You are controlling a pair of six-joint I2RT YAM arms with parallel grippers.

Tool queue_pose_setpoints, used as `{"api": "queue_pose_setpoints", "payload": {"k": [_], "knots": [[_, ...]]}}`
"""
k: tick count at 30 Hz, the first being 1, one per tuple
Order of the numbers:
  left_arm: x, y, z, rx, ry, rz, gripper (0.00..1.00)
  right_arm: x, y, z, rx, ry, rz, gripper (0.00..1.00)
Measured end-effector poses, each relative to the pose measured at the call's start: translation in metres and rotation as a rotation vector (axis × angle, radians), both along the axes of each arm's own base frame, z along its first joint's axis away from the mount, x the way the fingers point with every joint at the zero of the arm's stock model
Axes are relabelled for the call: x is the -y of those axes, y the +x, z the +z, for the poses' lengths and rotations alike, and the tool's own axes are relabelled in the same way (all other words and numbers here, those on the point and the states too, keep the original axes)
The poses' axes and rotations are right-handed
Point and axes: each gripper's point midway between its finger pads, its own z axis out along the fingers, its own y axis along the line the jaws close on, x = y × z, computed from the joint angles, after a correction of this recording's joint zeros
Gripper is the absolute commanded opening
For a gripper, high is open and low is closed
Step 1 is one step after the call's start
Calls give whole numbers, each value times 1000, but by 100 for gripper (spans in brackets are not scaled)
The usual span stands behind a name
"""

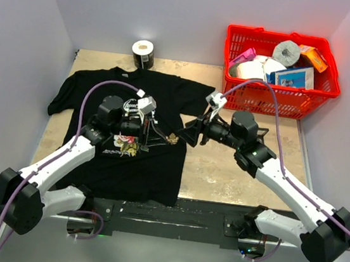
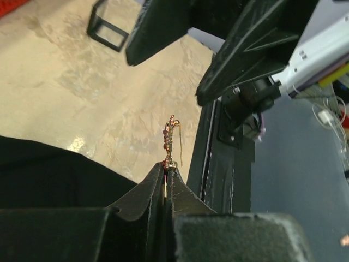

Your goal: Pin the brooch onto the clothing

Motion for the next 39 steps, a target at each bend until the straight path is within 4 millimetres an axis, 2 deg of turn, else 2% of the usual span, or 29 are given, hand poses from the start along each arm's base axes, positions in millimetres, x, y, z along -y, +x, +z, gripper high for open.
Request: {"api": "queue_pose_setpoints", "payload": {"k": [7,19,29,39], "knots": [[0,-15,-26,-34,53,-118,0,-12,-17,-21,-22,-57,167,52],[-1,-20,-26,-28,52,-146,0,-21,-34,-26,-42,-43,292,43],[0,-20,-26,-28,50,-148,0,-24,-34,-39,-70,-51,316,37],[0,-22,-23,-25,38,-160,0,-27,-36,-38,-58,-29,343,27]]}}
